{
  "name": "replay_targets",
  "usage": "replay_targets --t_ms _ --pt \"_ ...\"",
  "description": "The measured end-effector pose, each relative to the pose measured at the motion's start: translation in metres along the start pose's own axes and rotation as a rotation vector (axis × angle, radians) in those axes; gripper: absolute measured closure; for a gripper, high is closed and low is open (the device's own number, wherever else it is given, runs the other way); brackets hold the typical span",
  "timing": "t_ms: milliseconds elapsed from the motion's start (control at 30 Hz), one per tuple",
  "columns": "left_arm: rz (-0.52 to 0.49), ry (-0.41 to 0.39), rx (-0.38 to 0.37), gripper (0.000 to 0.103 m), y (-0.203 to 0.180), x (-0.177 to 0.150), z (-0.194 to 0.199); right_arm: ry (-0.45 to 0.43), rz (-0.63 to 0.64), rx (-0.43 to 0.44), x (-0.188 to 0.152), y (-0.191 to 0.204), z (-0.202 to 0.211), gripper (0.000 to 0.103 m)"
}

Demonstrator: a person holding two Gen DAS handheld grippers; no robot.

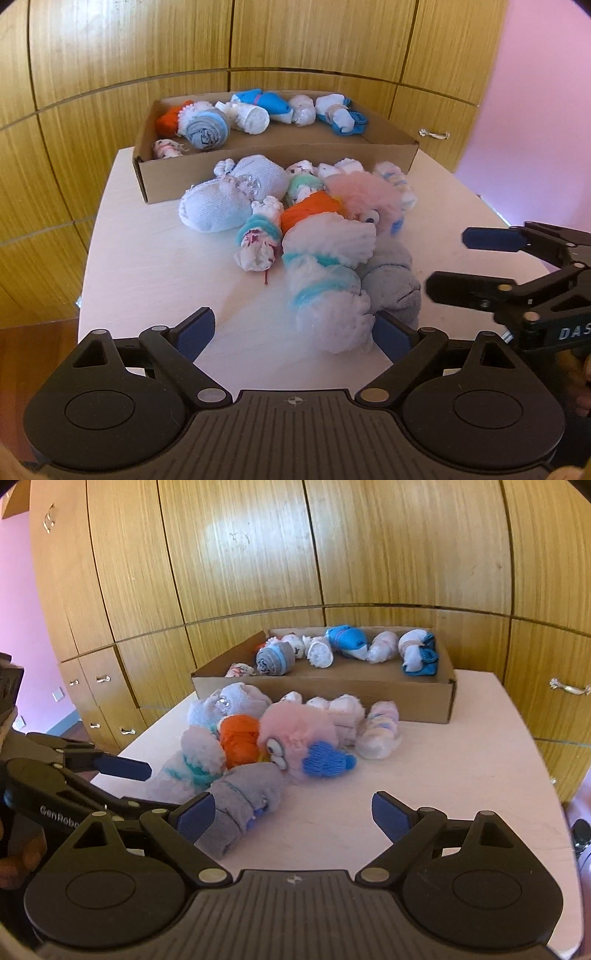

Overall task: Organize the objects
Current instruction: 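Move both open tools back over the sock pile, then grasp the white-teal fluffy bundle with the left tool while the right tool grasps the grey sock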

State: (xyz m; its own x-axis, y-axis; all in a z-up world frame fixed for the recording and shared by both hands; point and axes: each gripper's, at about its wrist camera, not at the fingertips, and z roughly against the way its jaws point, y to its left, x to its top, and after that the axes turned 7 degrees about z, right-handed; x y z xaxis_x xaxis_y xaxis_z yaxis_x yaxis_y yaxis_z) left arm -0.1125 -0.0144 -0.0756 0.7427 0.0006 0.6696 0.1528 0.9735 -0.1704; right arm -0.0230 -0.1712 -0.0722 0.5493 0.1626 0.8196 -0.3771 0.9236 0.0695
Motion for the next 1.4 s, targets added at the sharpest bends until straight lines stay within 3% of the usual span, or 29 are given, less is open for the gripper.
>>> replay_targets --t_ms 300,533,767,800,867,933,1167,1400 --pt "0.030 -0.004 0.044 0.009 0.018 0.002 0.006 0.020 -0.021 0.030 0.011 0.018 -0.013 0.012" --pt "0.041 -0.008 0.065 0.009 0.027 -0.002 0.015 0.032 -0.072 0.102 0.015 0.019 -0.021 0.012" --pt "0.018 -0.013 0.042 0.008 0.026 -0.009 0.024 0.075 -0.076 0.161 0.013 0.020 -0.035 0.027" --pt "0.020 -0.012 0.036 0.008 0.026 -0.009 0.024 0.073 -0.062 0.160 0.013 0.022 -0.036 0.028" --pt "0.021 -0.010 0.025 0.008 0.026 -0.008 0.025 0.078 -0.037 0.160 0.013 0.025 -0.035 0.044" --pt "0.018 -0.010 0.021 0.007 0.024 -0.007 0.024 0.076 -0.024 0.151 0.013 0.024 -0.029 0.046" --pt "-0.011 -0.022 0.008 0.005 0.006 0.002 0.010 0.056 -0.039 0.082 0.004 0.004 0.002 0.047" --pt "-0.064 -0.020 -0.006 0.005 -0.024 -0.001 -0.004 0.055 -0.081 0.032 -0.006 -0.014 0.006 0.045"
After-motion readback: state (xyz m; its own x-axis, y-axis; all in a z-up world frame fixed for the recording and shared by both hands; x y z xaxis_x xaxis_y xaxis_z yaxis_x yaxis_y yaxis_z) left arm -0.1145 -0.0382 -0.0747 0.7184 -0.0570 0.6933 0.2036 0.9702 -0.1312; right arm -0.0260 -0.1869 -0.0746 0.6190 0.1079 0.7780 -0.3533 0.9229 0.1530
